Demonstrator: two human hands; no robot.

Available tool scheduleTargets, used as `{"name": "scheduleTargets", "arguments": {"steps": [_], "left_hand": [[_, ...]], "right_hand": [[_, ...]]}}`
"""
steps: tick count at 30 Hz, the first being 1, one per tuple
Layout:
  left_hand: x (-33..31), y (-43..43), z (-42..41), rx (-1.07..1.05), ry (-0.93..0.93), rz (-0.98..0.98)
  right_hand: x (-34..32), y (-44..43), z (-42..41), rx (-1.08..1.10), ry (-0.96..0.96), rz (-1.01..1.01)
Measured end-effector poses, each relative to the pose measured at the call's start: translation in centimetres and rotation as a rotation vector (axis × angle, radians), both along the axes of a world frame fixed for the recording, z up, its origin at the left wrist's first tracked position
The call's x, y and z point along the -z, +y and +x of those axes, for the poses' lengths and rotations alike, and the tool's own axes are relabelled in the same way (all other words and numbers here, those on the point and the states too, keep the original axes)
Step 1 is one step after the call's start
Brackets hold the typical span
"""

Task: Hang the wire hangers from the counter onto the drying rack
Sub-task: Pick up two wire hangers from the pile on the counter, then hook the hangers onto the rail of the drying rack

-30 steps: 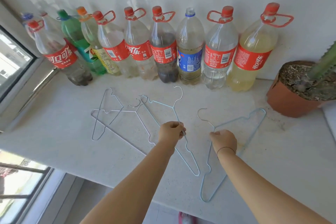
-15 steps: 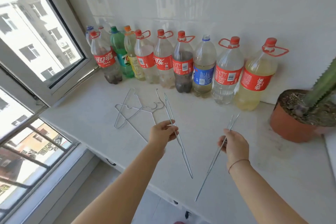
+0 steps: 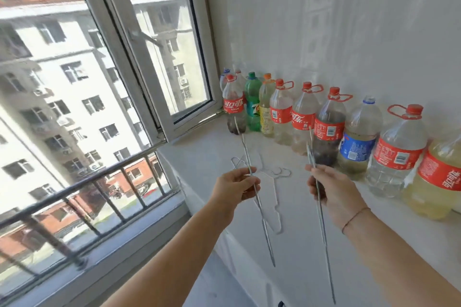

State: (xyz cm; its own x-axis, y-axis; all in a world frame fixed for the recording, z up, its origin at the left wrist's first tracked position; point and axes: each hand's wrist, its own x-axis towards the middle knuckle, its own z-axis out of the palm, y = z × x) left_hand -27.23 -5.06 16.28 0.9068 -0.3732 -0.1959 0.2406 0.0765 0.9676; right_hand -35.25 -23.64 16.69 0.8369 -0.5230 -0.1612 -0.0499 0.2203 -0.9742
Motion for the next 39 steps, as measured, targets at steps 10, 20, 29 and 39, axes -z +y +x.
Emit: {"name": "scheduleTargets", "arguments": {"steps": [10,20,29,39], "left_hand": [[-10.9,12.6,1.0,-0.259,-0.199,-0.059],[-20.5,21.5,2.3,-0.515,-0.385,-0.184],[-24.8,26.1,4.1,-0.623,-0.545,-0.23],[-25.6,27.9,6.5,-0.69,-0.516,-0.259]], "right_hand": [[-10.8,11.2,8.3,-0.372,-0.183,0.0],[-20.4,23.2,14.7,-0.686,-0.375,-0.023],[-27.2,29.5,18.7,-0.768,-0.473,-0.112],[-28.5,32.6,21.4,-0.808,-0.478,-0.164]]}}
